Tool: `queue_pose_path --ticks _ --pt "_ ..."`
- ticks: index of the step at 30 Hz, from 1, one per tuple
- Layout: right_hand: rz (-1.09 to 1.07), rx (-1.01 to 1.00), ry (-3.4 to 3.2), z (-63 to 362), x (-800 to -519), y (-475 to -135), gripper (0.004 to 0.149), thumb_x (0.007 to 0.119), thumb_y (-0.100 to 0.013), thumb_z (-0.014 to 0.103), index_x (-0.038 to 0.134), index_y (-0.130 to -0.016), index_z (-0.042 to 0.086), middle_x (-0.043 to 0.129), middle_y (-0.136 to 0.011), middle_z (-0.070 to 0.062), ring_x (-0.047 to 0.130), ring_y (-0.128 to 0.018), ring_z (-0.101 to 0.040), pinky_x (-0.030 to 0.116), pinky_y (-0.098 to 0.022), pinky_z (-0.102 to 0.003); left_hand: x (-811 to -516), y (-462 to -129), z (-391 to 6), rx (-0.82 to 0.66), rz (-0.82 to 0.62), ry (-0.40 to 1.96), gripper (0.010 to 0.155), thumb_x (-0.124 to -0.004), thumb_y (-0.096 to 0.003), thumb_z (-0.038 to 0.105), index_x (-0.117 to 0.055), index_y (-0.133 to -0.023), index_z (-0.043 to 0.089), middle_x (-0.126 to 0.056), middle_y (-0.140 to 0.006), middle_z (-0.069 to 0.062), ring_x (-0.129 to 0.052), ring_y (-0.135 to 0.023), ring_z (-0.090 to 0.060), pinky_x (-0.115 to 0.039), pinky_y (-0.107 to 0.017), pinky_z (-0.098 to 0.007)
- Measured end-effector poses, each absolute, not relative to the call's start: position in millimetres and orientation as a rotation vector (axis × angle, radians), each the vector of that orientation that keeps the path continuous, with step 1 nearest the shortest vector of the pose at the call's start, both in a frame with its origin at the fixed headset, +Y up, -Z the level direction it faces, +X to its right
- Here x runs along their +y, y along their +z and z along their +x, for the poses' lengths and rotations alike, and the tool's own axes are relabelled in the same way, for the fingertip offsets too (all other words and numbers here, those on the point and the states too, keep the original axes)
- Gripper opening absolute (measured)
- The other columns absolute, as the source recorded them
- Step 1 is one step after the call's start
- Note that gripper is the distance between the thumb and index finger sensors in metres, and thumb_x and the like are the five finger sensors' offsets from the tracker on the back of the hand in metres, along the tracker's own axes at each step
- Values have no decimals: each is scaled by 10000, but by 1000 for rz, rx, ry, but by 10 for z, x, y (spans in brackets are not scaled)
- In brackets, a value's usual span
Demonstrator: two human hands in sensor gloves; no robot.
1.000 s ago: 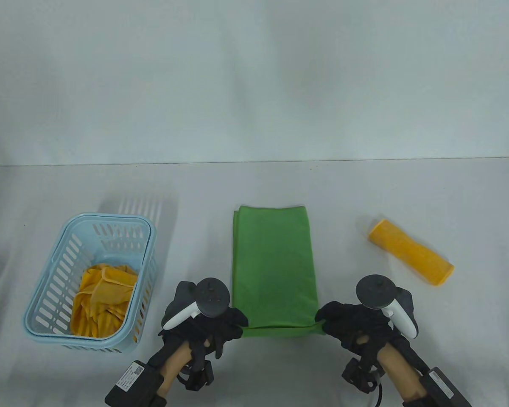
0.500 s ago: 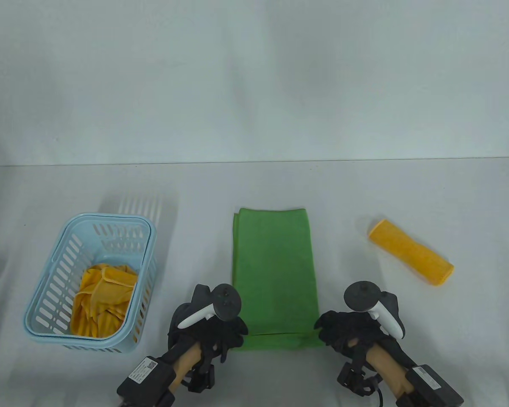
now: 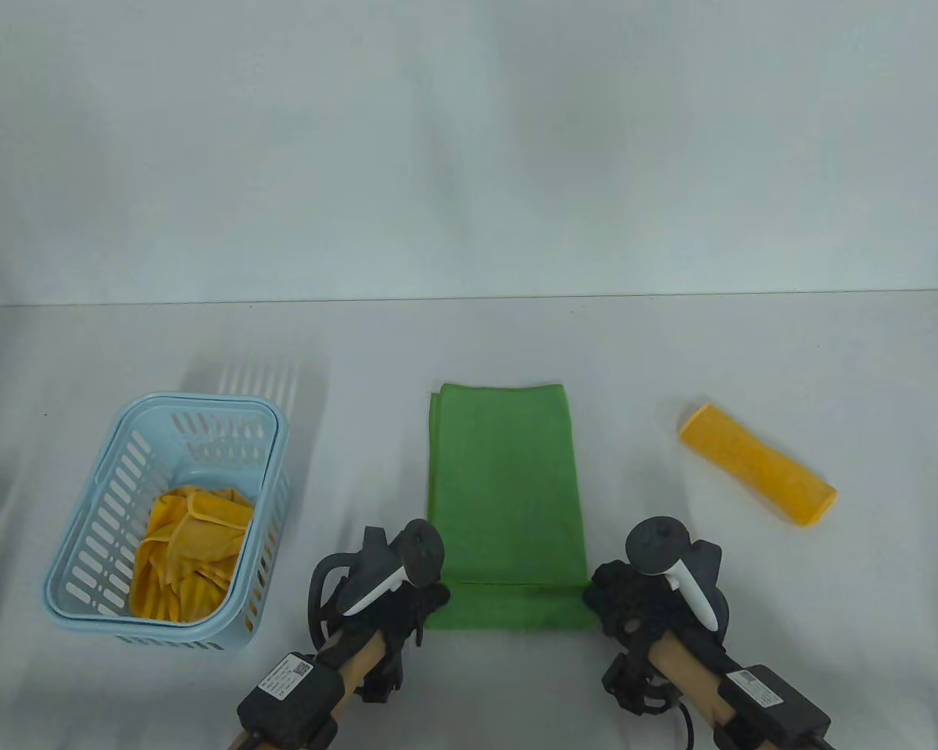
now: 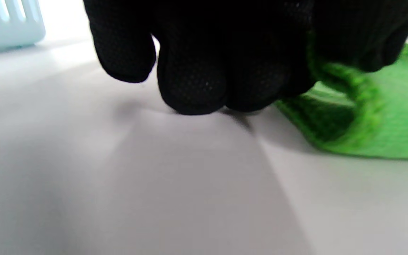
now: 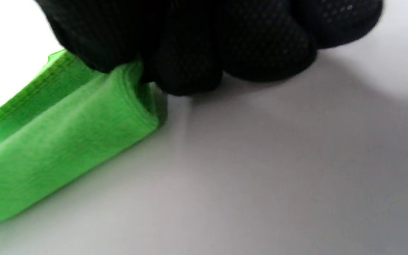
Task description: Roll square towel into towel roll
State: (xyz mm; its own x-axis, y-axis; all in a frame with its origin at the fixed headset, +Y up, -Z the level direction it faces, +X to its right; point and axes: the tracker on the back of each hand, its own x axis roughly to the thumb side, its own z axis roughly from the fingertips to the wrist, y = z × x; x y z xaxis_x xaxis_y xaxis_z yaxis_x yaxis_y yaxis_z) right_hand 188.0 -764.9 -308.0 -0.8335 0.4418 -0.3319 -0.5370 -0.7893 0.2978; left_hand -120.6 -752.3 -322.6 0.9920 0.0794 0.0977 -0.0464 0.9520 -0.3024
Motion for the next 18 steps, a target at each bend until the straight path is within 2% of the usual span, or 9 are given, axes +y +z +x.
queue_pose_path --ticks 7,14,18 --pt "-342 508 2556 1892 -7638 -3080 441 817 -310 492 835 -695 278 963 -455 50 933 -349 -197 780 -356 -457 -7559 -3208 -1177 -89 -281 28 461 -771 -354 573 -823 -763 368 -930 -648 142 -974 -548 -127 -760 -642 -458" --pt "-365 490 2480 1955 -7579 -3088 533 825 -301 503 787 -785 282 956 -572 33 941 -456 -232 769 -429 -482 -7533 -3243 -1284 -51 -301 88 542 -774 -344 577 -811 -833 346 -933 -695 119 -977 -571 -144 -755 -642 -472" --pt "-332 426 2500 1956 -7481 -3083 578 830 -298 508 754 -829 293 940 -669 26 942 -549 -255 756 -487 -503 -7461 -3252 -1347 -42 -275 124 605 -778 -340 582 -797 -888 329 -936 -772 101 -987 -644 -174 -753 -647 -485"
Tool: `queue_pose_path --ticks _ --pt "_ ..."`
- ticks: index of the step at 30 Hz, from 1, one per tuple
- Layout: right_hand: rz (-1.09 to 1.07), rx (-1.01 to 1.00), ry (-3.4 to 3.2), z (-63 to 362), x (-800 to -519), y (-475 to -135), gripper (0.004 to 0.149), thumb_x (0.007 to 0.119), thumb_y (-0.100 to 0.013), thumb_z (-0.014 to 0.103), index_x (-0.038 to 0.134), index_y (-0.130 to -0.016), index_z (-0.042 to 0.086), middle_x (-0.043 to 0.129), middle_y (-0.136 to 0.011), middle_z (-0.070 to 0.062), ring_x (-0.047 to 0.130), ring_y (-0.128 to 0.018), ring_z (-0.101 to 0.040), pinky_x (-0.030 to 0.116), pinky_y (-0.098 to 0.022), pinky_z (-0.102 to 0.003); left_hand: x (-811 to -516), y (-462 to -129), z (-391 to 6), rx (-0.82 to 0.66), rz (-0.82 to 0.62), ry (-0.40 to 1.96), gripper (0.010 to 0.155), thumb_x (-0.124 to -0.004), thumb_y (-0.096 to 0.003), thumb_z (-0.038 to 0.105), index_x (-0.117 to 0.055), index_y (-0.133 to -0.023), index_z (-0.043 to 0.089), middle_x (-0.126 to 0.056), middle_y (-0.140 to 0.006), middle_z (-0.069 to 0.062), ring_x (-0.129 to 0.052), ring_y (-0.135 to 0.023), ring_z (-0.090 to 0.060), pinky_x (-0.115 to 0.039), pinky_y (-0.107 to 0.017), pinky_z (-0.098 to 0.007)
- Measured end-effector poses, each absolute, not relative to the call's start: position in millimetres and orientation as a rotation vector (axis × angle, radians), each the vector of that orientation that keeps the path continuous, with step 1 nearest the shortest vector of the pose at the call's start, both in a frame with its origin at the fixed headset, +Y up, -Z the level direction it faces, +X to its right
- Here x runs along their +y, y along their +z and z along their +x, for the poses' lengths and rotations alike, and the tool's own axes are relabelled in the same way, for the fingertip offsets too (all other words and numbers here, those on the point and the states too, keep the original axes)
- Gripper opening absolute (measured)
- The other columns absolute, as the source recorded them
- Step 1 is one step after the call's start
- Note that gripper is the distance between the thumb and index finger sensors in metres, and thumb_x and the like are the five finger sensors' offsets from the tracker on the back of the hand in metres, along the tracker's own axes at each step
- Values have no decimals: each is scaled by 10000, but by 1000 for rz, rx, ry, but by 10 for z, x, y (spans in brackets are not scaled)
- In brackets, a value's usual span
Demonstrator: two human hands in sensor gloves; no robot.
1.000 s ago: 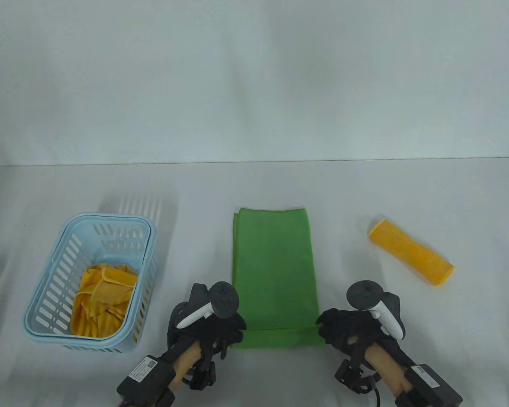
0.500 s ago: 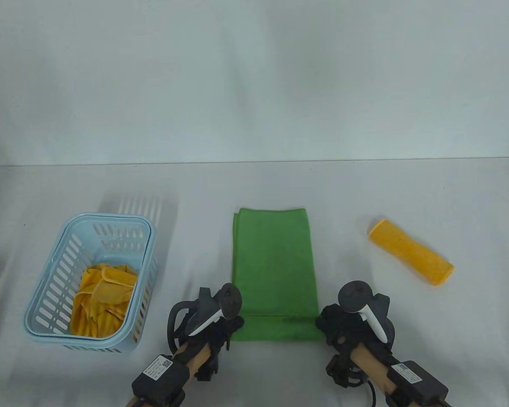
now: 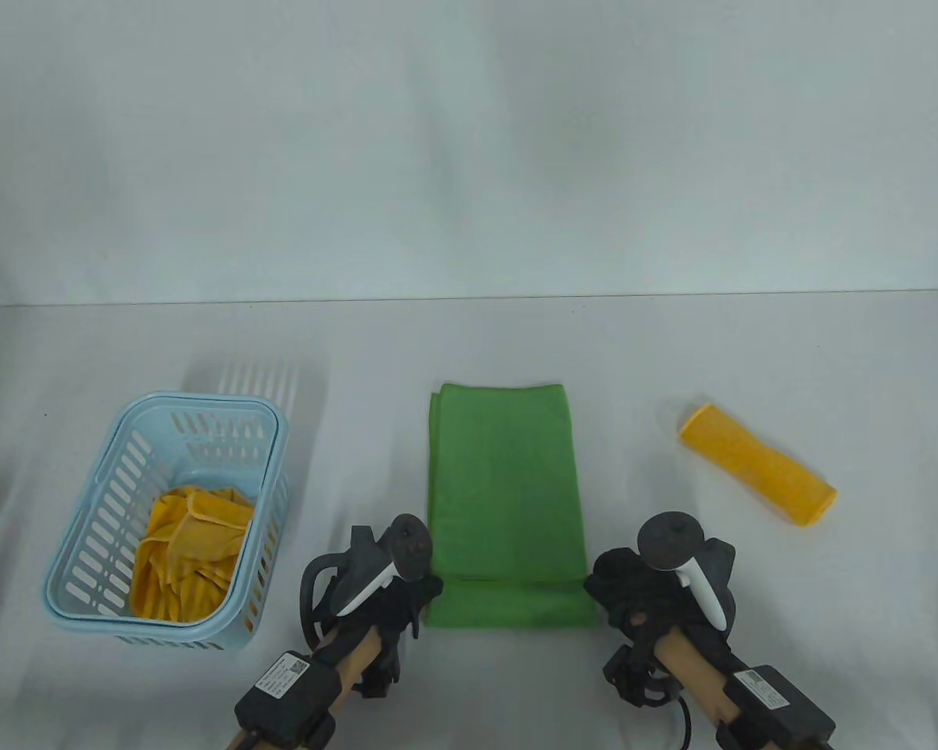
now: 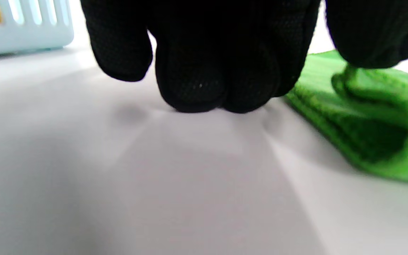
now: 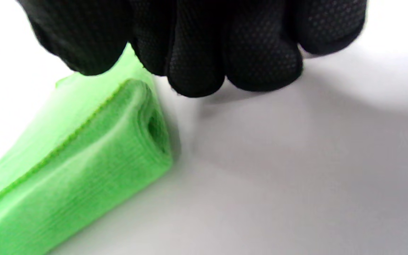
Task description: Roll square towel into towel roll
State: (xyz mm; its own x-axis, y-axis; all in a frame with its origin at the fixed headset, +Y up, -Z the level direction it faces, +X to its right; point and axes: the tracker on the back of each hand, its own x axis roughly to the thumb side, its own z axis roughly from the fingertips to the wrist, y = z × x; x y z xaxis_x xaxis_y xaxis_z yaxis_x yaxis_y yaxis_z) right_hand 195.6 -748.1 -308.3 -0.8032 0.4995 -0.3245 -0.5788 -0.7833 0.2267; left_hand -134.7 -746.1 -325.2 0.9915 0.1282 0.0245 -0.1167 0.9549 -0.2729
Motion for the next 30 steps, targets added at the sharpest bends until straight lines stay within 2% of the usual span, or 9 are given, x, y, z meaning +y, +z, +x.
queue_pose_path --ticks 5,10,13,16,26,30 --pt "-206 321 2540 1873 -7301 -3028 629 836 -293 509 701 -875 313 885 -796 22 896 -700 -283 719 -553 -528 -7264 -3193 -1276 -113 -186 128 676 -790 -310 626 -781 -919 332 -922 -860 80 -991 -740 -208 -753 -655 -500" --pt "74 328 2564 1654 -7208 -2929 659 841 -298 480 633 -905 329 781 -902 28 797 -830 -292 657 -622 -545 -7143 -3038 -1039 -284 -129 54 717 -788 -298 646 -742 -950 351 -875 -924 82 -953 -804 -215 -727 -677 -512" --pt "189 374 2621 1541 -7247 -2895 675 847 -299 463 604 -915 333 726 -944 30 744 -880 -296 629 -646 -552 -7183 -2978 -921 -405 -169 3 715 -778 -303 631 -692 -969 388 -792 -994 98 -880 -884 -207 -695 -707 -512" --pt "237 390 2761 1450 -7340 -2877 678 850 -300 456 601 -919 335 696 -971 31 707 -919 -302 603 -671 -559 -7275 -2951 -843 -464 -219 -52 706 -782 -307 606 -679 -971 388 -741 -1031 95 -831 -934 -208 -670 -726 -517" --pt "285 407 2962 1348 -7561 -2834 682 853 -299 457 632 -927 310 617 -1023 52 664 -957 -311 570 -699 -562 -7465 -2927 -827 -459 -255 -166 693 -788 -322 562 -669 -974 360 -705 -1046 77 -826 -944 -202 -712 -720 -457" --pt "354 339 3085 1317 -7591 -2819 659 849 -298 461 623 -902 328 605 -1013 78 688 -941 -286 602 -686 -544 -7486 -2937 -845 -446 -266 -153 702 -787 -323 561 -638 -979 359 -677 -1051 78 -803 -950 -194 -709 -725 -446"
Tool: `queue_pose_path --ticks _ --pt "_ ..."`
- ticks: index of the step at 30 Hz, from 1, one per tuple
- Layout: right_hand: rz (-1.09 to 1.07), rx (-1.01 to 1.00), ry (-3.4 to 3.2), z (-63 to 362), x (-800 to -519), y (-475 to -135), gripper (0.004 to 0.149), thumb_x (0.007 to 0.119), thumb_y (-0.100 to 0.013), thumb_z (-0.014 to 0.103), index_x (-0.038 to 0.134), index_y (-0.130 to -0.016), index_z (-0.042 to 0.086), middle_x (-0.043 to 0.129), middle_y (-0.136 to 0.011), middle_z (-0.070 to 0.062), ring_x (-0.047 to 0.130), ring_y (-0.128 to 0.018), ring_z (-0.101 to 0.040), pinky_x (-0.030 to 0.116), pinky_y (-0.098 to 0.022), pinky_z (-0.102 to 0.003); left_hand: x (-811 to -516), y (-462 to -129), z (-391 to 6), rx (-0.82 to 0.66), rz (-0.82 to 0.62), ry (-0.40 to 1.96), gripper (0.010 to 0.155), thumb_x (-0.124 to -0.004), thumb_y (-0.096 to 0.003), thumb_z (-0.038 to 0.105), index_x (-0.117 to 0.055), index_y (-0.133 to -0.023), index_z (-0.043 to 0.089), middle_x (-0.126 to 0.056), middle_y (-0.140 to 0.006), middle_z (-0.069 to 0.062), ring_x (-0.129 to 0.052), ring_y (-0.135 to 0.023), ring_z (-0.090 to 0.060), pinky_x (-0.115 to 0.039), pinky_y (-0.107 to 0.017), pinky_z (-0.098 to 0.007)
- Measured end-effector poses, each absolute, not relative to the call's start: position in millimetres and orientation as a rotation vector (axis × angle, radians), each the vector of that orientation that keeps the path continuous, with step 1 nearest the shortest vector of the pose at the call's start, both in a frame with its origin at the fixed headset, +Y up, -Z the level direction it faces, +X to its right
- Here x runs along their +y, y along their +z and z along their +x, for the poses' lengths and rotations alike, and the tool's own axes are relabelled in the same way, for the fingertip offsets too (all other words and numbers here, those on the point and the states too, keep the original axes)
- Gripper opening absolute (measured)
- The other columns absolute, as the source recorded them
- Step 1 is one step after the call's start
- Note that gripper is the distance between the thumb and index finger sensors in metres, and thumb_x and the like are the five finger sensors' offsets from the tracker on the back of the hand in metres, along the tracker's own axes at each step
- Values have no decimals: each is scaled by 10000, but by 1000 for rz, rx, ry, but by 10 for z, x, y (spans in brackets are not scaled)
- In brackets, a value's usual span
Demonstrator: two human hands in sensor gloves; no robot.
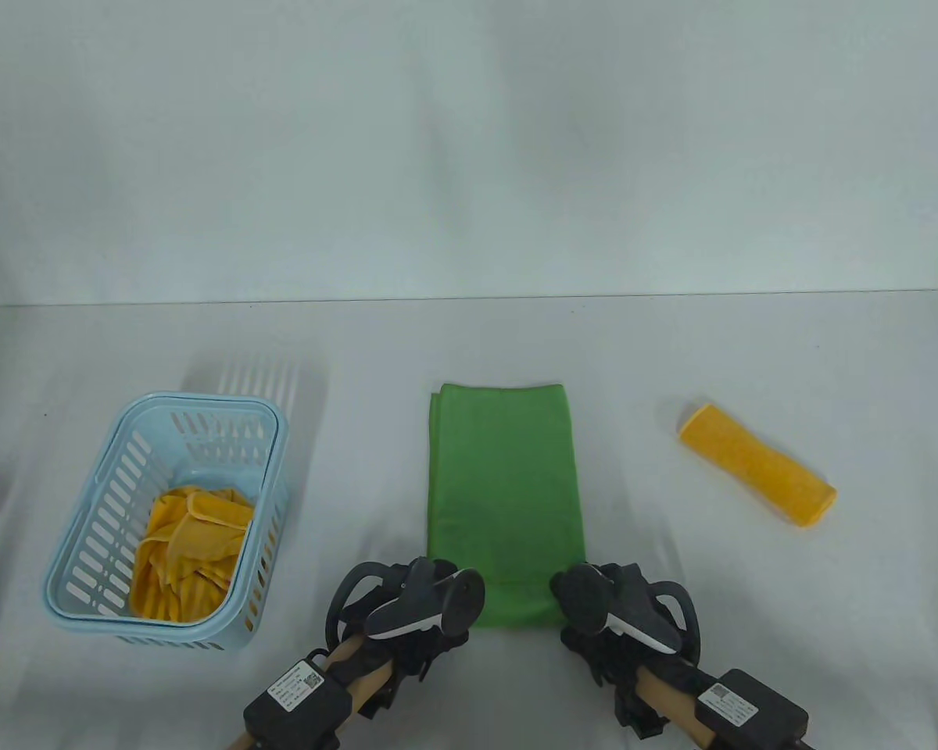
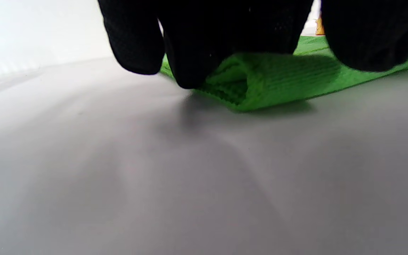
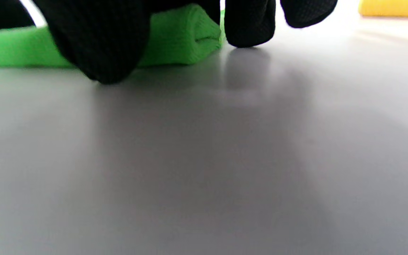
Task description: Roll square towel into towel roll
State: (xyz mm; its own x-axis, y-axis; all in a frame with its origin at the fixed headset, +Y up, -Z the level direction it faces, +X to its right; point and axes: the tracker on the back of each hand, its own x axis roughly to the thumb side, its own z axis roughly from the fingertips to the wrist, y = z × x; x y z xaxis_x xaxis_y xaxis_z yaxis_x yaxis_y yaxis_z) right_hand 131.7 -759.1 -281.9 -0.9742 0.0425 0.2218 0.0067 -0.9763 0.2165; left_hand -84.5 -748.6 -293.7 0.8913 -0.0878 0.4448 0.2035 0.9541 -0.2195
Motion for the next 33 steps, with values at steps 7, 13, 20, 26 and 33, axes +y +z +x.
queue_pose_path --ticks 7,13,20,26,33 --pt "322 254 3026 1349 -7555 -2856 488 778 -359 390 738 -840 321 731 -960 77 791 -889 -273 662 -657 -525 -7539 -2934 -854 -449 -298 -178 813 -786 -292 609 -508 -1009 344 -561 -1073 62 -713 -963 -204 -668 -742 -448" --pt "208 302 2840 1509 -7517 -2959 479 758 -356 420 781 -827 332 808 -923 81 817 -868 -255 696 -633 -508 -7560 -2966 -879 -426 -320 -171 834 -796 -296 597 -445 -1013 355 -513 -1072 75 -677 -961 -183 -638 -754 -458" --pt "127 337 2720 1603 -7502 -3023 478 756 -355 437 796 -820 334 852 -895 67 826 -858 -255 701 -619 -516 -7423 -3046 -966 -389 -305 -61 590 -747 -390 447 -645 -966 364 -722 -1018 90 -865 -881 -176 -708 -716 -469" --pt "84 351 2602 1666 -7499 -3045 489 754 -349 460 798 -818 331 934 -805 36 866 -803 -266 725 -581 -509 -7359 -3108 -1099 -357 -361 87 539 -758 -386 439 -747 -918 354 -842 -939 86 -950 -793 -180 -738 -680 -483" --pt "37 383 2552 1700 -7533 -3063 494 752 -344 474 807 -807 312 1004 -649 41 944 -638 -243 766 -524 -491 -7370 -3163 -1166 -325 -418 181 531 -790 -371 445 -796 -889 326 -962 -802 94 -1047 -647 -156 -788 -633 -466"
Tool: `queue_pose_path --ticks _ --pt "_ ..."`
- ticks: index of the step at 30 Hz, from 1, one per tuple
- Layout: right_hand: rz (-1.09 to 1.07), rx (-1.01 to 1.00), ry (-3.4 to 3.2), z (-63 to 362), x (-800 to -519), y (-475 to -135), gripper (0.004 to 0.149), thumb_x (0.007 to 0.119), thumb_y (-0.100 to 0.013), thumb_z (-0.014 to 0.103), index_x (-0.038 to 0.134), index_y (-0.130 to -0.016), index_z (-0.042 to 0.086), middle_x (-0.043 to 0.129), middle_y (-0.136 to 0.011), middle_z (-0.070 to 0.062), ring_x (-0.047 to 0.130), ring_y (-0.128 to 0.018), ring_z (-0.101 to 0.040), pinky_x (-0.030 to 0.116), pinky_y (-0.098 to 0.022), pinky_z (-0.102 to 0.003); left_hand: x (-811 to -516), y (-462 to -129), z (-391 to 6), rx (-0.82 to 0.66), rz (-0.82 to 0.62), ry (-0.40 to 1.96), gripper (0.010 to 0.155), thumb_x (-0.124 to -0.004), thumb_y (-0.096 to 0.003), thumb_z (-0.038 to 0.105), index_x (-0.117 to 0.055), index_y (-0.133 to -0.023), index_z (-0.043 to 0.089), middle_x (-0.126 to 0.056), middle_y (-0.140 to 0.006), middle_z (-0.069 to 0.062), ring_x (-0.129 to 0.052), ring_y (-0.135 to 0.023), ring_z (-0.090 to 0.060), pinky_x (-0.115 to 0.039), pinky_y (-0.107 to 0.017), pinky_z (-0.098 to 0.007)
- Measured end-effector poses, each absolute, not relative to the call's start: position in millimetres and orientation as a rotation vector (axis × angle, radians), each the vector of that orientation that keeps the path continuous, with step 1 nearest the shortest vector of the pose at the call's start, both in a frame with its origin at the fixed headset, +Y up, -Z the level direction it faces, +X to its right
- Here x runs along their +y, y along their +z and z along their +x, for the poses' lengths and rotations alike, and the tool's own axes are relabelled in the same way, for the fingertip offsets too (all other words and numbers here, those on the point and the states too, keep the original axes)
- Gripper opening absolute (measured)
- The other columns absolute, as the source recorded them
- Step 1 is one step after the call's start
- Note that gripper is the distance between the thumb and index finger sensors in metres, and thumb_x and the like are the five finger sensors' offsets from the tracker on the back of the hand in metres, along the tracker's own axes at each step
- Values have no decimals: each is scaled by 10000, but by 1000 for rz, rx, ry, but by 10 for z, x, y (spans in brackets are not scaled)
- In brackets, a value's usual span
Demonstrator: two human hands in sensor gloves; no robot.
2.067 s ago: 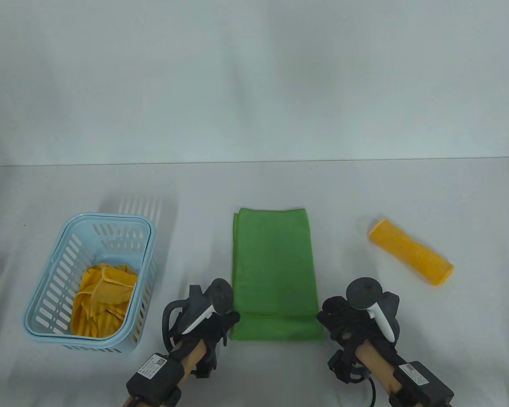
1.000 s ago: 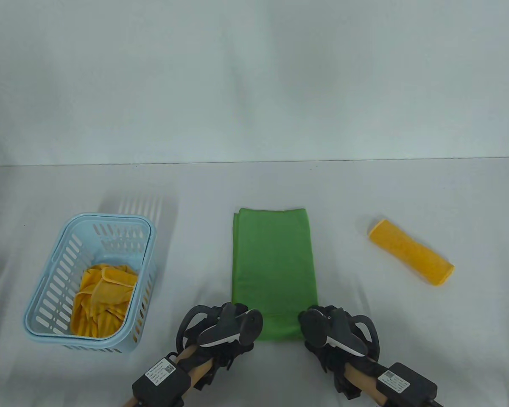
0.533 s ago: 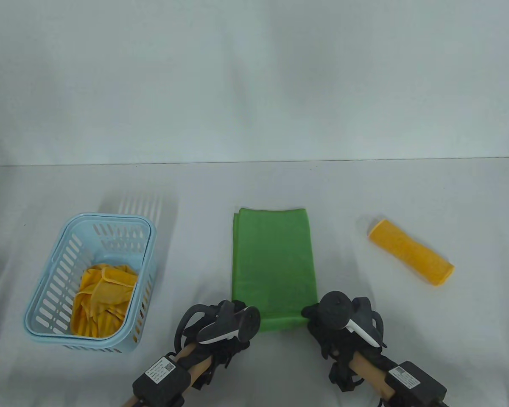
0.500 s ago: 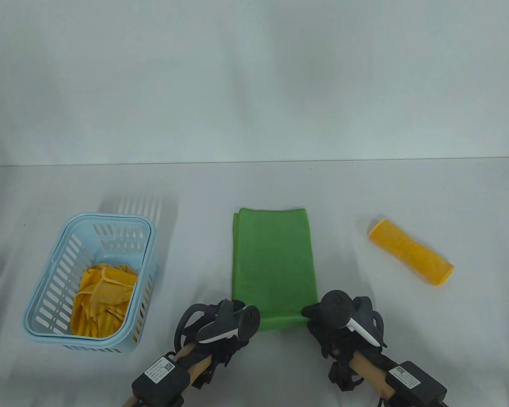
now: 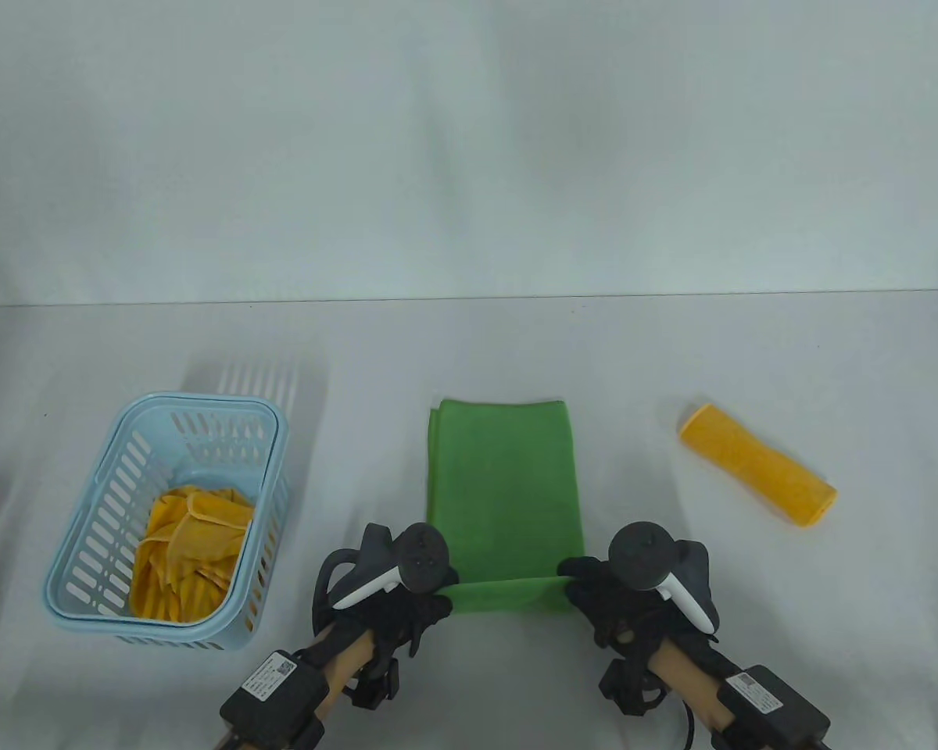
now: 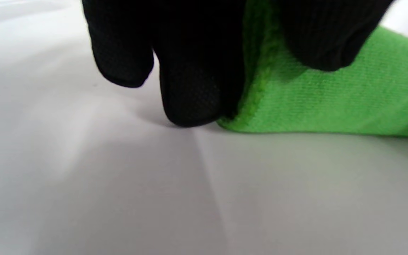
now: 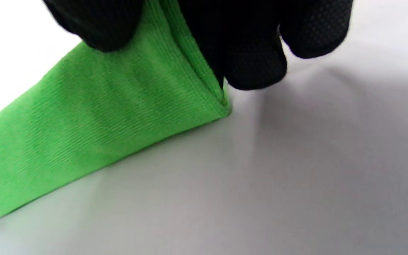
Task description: Roll square towel into towel roll
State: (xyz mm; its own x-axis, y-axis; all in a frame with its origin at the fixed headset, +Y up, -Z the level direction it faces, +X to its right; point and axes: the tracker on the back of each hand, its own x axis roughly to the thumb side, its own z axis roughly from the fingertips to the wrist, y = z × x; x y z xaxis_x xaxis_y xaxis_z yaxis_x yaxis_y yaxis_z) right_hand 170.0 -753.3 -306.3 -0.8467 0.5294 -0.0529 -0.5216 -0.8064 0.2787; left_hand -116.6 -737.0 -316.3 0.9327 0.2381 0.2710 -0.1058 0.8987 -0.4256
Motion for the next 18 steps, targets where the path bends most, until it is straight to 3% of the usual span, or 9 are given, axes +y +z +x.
queue_pose_path --ticks 4,7,12,18 --pt "-5 398 2526 1724 -7556 -3073 510 749 -336 494 810 -806 305 1011 -624 41 951 -597 -247 770 -515 -493 -7391 -3183 -1186 -293 -418 203 528 -798 -367 452 -815 -876 315 -995 -743 101 -1070 -591 -143 -808 -614 -456" --pt "8 464 2488 1749 -7559 -3077 627 784 -284 578 766 -849 307 983 -691 33 926 -642 -263 752 -534 -506 -7427 -3195 -1203 -247 -394 205 527 -795 -365 468 -814 -872 323 -990 -724 115 -1063 -573 -132 -806 -613 -447" --pt "-19 423 2588 1735 -7547 -3079 562 839 -301 476 770 -836 319 979 -663 63 933 -620 -232 752 -539 -498 -7471 -3218 -1211 -192 -371 211 535 -792 -362 494 -807 -870 326 -981 -699 129 -1051 -539 -118 -807 -611 -439" --pt "-125 341 2603 1768 -7586 -3100 557 824 -304 483 772 -832 313 973 -625 56 924 -576 -234 746 -526 -492 -7500 -3226 -1233 -141 -318 158 593 -783 -358 526 -749 -916 329 -943 -727 140 -1020 -548 -107 -792 -624 -435"
